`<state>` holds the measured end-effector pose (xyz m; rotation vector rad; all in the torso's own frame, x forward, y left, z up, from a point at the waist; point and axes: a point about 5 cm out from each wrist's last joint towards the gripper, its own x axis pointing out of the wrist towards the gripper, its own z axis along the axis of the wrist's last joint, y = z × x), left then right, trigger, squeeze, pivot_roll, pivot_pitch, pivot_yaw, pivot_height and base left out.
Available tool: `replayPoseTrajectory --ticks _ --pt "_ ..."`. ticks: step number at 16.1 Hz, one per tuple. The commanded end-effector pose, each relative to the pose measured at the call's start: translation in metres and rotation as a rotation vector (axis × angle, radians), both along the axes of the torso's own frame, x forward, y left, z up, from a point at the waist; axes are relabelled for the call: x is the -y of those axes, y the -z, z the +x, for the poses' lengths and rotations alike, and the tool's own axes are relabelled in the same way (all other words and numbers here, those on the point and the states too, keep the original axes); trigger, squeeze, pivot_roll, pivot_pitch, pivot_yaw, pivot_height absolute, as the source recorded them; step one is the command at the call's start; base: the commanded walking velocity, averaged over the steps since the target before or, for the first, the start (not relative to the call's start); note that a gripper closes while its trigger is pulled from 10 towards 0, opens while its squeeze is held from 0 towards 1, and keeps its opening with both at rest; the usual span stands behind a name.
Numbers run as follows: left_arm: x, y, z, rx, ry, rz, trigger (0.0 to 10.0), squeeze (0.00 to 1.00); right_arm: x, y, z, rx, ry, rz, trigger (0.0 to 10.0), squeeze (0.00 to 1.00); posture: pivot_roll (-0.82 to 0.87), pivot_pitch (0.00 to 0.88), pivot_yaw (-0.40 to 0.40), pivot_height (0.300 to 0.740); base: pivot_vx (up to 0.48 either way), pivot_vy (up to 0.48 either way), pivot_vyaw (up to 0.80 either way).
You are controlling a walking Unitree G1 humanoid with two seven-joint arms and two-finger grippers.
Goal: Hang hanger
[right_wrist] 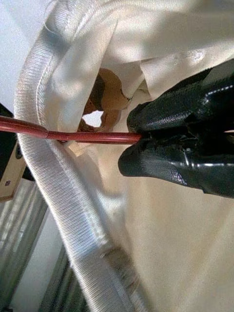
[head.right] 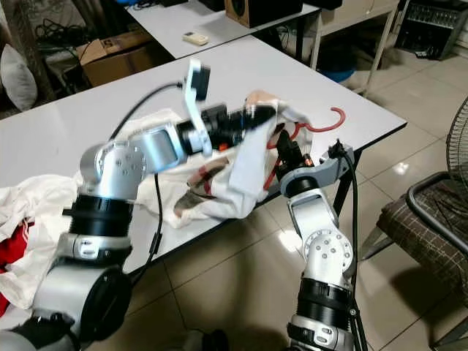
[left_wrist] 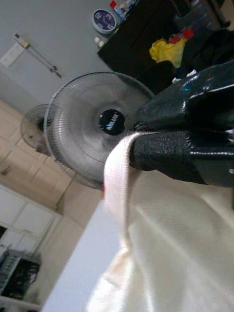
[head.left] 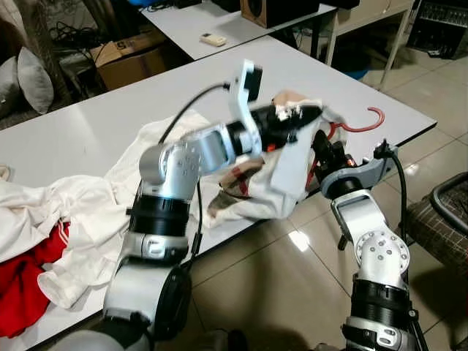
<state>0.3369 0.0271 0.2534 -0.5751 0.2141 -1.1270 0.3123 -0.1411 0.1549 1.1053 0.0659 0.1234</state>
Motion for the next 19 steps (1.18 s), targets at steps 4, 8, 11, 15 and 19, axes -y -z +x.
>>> replayPoseTrajectory --ticks 4,8,11,15,19 --pt "0.003 0.004 -0.023 -0.021 0.118 0.046 5.5 0.0 -0.014 -0.001 -0.006 -0.012 -0.018 0.097 10.0 0.0 -0.07 0.0 0.176 0.74 0.0 0.0 0.0" --pt "0.008 0.027 -0.031 -0.032 0.111 0.222 10.0 1.0 -0.012 0.0 -0.004 -0.015 -0.018 0.098 10.0 0.0 -0.07 0.0 0.169 0.74 0.0 0.0 0.0" --pt "-0.005 0.025 -0.029 -0.023 0.086 0.246 10.0 1.0 -0.01 -0.001 -0.004 -0.01 -0.022 0.07 10.0 0.0 -0.06 0.007 0.158 0.74 0.0 0.0 0.0" --pt "-0.021 0.015 -0.027 0.01 0.016 0.193 10.0 1.0 0.002 0.005 -0.007 -0.041 0.032 0.054 10.0 0.0 -0.06 0.016 0.155 0.74 0.0 0.0 0.0" --pt "-0.069 0.026 -0.027 0.147 -0.237 0.271 10.0 0.0 0.008 0.002 -0.018 -0.019 0.002 -0.111 10.0 0.0 -0.05 0.016 0.169 0.74 0.0 0.0 0.0"
